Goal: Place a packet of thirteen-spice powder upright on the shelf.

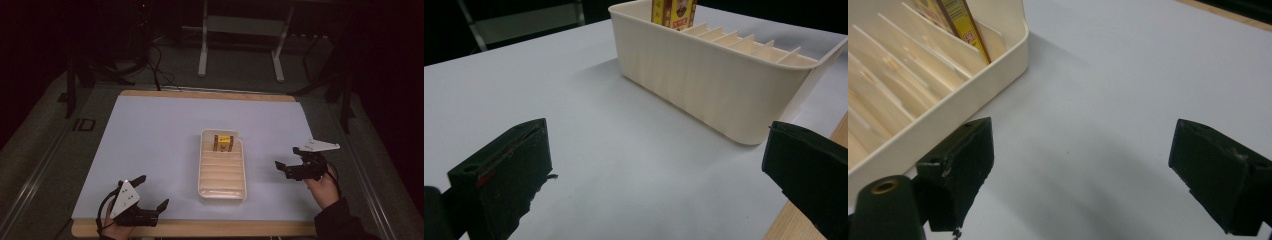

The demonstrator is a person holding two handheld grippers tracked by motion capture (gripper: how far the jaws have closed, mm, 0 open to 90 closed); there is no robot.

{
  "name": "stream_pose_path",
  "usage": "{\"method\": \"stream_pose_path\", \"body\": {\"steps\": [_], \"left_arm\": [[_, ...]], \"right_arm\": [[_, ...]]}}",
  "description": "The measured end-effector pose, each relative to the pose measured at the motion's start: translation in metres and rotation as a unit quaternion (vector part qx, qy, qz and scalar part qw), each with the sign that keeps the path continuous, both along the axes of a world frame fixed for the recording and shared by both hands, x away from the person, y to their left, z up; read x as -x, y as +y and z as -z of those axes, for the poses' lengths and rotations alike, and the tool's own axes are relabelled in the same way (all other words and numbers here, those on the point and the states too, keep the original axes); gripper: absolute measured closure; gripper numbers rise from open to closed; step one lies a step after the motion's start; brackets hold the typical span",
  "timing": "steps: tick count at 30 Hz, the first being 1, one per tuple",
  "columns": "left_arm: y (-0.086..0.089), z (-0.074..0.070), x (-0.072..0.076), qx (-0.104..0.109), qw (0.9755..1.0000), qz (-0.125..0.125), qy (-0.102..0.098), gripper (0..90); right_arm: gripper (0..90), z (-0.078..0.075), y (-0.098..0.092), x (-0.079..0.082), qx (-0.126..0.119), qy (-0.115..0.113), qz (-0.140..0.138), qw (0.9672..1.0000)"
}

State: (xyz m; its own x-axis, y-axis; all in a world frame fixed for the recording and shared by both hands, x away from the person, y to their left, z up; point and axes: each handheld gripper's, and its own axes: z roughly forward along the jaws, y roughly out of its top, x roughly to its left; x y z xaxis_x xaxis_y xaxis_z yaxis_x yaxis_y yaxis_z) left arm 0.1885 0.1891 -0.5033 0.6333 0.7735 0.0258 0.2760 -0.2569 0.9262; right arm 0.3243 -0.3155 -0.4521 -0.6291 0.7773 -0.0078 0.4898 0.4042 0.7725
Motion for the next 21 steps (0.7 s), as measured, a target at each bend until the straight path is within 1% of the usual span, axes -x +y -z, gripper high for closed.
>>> {"method": "stream_pose_path", "body": {"steps": [4,5,9,10,11,12,13,14,15,16,18,21], "left_arm": [[0.000,0.000,0.000,-0.001,1.0000,0.000,0.000,0.0],[0.000,0.000,0.000,-0.001,1.0000,0.001,0.000,0.0],[0.000,0.000,0.001,-0.003,1.0000,0.001,-0.001,0.0],[0.000,0.000,0.001,-0.004,1.0000,0.001,-0.002,0.0],[0.000,0.000,0.001,-0.003,1.0000,0.001,-0.002,0.0],[0.001,-0.001,0.001,-0.003,1.0000,0.001,-0.003,0.0],[0.001,-0.001,0.002,-0.003,1.0000,0.000,-0.003,0.0],[0.001,-0.001,0.002,-0.004,1.0000,0.000,-0.003,0.0],[0.001,-0.001,0.002,-0.004,1.0000,0.000,-0.003,0.0],[0.001,-0.001,0.002,-0.004,1.0000,-0.001,-0.003,0.0],[0.002,-0.002,0.002,-0.003,1.0000,-0.002,-0.003,0.0],[0.001,-0.001,0.002,-0.005,1.0000,-0.001,-0.003,0.0]], "right_arm": [[11.0,0.003,-0.004,0.008,-0.006,-0.005,0.005,1.0000],[11.0,0.005,-0.005,0.012,-0.008,-0.010,0.008,0.9999],[11.7,0.010,-0.008,0.018,0.006,-0.023,0.016,0.9996],[13.1,0.010,-0.010,0.019,0.001,-0.025,0.021,0.9995],[13.0,0.011,-0.011,0.018,-0.005,-0.021,0.024,0.9995],[13.1,0.011,-0.012,0.018,-0.005,-0.020,0.026,0.9994],[13.1,0.011,-0.012,0.018,0.002,-0.029,0.030,0.9991],[13.1,0.011,-0.013,0.019,0.002,-0.030,0.031,0.9991],[13.1,0.012,-0.013,0.018,-0.003,-0.027,0.030,0.9992],[13.1,0.012,-0.014,0.018,-0.004,-0.025,0.029,0.9993],[13.1,0.013,-0.014,0.018,-0.003,-0.028,0.029,0.9992],[13.1,0.013,-0.015,0.018,-0.006,-0.024,0.030,0.9993]]}}
